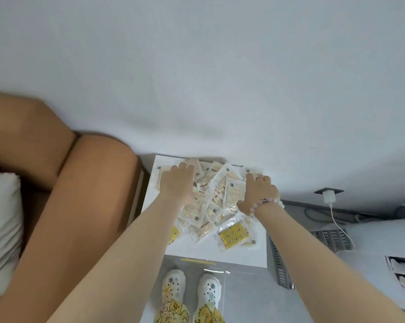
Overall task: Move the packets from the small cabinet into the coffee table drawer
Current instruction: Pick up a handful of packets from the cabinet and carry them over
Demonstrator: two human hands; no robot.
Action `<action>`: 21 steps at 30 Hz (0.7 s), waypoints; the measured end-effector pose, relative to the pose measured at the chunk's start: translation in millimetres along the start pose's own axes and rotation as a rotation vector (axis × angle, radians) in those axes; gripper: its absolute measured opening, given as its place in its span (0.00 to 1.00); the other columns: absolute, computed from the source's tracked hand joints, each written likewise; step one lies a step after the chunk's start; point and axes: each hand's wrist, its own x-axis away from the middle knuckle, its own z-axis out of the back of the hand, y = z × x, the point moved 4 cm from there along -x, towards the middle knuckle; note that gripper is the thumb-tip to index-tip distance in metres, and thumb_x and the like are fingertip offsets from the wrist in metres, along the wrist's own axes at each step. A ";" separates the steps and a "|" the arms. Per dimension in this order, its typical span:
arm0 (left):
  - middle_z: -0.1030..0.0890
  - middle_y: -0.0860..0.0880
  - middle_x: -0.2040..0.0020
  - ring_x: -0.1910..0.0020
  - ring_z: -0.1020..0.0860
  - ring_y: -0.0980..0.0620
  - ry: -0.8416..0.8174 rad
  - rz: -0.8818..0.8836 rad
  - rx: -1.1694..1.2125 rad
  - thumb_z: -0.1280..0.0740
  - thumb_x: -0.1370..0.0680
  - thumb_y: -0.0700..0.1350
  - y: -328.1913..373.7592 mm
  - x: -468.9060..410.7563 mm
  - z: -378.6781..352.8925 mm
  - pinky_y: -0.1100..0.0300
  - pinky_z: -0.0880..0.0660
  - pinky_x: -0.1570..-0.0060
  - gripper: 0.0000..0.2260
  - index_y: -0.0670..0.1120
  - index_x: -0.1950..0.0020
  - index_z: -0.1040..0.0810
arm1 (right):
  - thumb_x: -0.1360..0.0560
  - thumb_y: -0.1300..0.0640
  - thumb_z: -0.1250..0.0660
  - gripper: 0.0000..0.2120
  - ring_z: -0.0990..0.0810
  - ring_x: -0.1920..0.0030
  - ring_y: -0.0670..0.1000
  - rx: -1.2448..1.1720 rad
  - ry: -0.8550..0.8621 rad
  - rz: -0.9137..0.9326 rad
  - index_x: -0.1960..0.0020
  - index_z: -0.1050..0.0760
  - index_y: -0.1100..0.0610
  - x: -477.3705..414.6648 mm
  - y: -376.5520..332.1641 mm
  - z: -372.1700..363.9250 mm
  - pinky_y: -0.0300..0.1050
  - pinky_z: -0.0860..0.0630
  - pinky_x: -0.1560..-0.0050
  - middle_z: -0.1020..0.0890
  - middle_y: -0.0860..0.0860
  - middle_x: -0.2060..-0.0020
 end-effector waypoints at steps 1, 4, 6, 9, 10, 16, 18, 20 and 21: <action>0.31 0.46 0.38 0.41 0.29 0.46 -0.041 0.003 0.013 0.33 0.26 0.41 -4.3 -4.7 -15.5 0.57 0.35 0.55 0.26 0.45 0.30 0.37 | 0.24 0.45 0.39 0.28 0.32 0.36 0.55 0.003 -0.028 -0.022 0.30 0.41 0.57 -9.5 -2.0 -13.3 0.43 0.30 0.46 0.29 0.55 0.37; 0.31 0.46 0.37 0.40 0.30 0.47 -0.131 0.046 0.043 0.32 0.26 0.44 -21.8 -18.2 -61.6 0.57 0.32 0.52 0.25 0.45 0.31 0.37 | 0.23 0.39 0.44 0.32 0.31 0.35 0.57 -0.059 -0.064 -0.114 0.28 0.44 0.58 -39.9 -11.0 -47.1 0.46 0.30 0.41 0.27 0.56 0.37; 0.31 0.47 0.37 0.39 0.30 0.47 -0.173 0.077 0.061 0.31 0.26 0.46 -32.7 -26.9 -89.4 0.57 0.30 0.49 0.26 0.46 0.31 0.37 | 0.23 0.37 0.45 0.35 0.29 0.36 0.58 -0.149 -0.096 -0.215 0.27 0.46 0.59 -58.8 -17.1 -66.2 0.48 0.29 0.42 0.26 0.57 0.37; 0.33 0.47 0.36 0.38 0.32 0.48 -0.197 0.089 0.057 0.32 0.25 0.48 -40.2 -40.3 -123.6 0.58 0.30 0.48 0.25 0.47 0.31 0.37 | 0.25 0.32 0.46 0.42 0.25 0.39 0.60 -0.309 -0.161 -0.346 0.24 0.52 0.60 -88.5 -24.1 -95.9 0.49 0.28 0.44 0.26 0.60 0.37; 0.34 0.47 0.35 0.37 0.32 0.48 -0.197 0.091 0.055 0.32 0.25 0.49 -41.0 -46.7 -132.4 0.58 0.30 0.47 0.25 0.47 0.31 0.37 | 0.27 0.30 0.47 0.45 0.25 0.39 0.61 -0.341 -0.181 -0.375 0.23 0.56 0.58 -100.2 -25.9 -103.9 0.50 0.26 0.43 0.27 0.62 0.36; 0.40 0.45 0.28 0.31 0.37 0.45 -0.210 0.175 0.200 0.31 0.27 0.58 -36.2 -81.3 -175.4 0.54 0.32 0.39 0.34 0.49 0.26 0.41 | 0.33 0.23 0.49 0.52 0.32 0.31 0.64 -0.461 -0.267 -0.412 0.24 0.69 0.50 -148.0 -37.5 -122.5 0.55 0.28 0.39 0.37 0.61 0.27; 0.42 0.45 0.28 0.30 0.38 0.45 -0.209 0.223 0.311 0.29 0.31 0.60 -31.0 -91.3 -184.3 0.52 0.32 0.39 0.37 0.51 0.27 0.40 | 0.34 0.22 0.47 0.55 0.36 0.29 0.65 -0.549 -0.283 -0.427 0.24 0.71 0.50 -160.0 -43.1 -130.0 0.62 0.34 0.33 0.40 0.59 0.25; 0.42 0.44 0.28 0.30 0.40 0.43 -0.210 0.265 0.374 0.26 0.35 0.62 -25.9 -97.3 -191.0 0.50 0.31 0.39 0.42 0.52 0.27 0.40 | 0.33 0.24 0.45 0.55 0.36 0.29 0.65 -0.592 -0.263 -0.433 0.24 0.70 0.51 -167.3 -48.2 -139.9 0.61 0.33 0.33 0.38 0.59 0.26; 0.41 0.44 0.29 0.30 0.41 0.43 -0.210 0.280 0.377 0.25 0.37 0.63 -24.3 -98.8 -193.8 0.50 0.31 0.39 0.43 0.52 0.27 0.39 | 0.32 0.24 0.45 0.53 0.33 0.31 0.64 -0.592 -0.242 -0.445 0.24 0.69 0.51 -168.1 -49.7 -143.5 0.58 0.30 0.36 0.36 0.61 0.27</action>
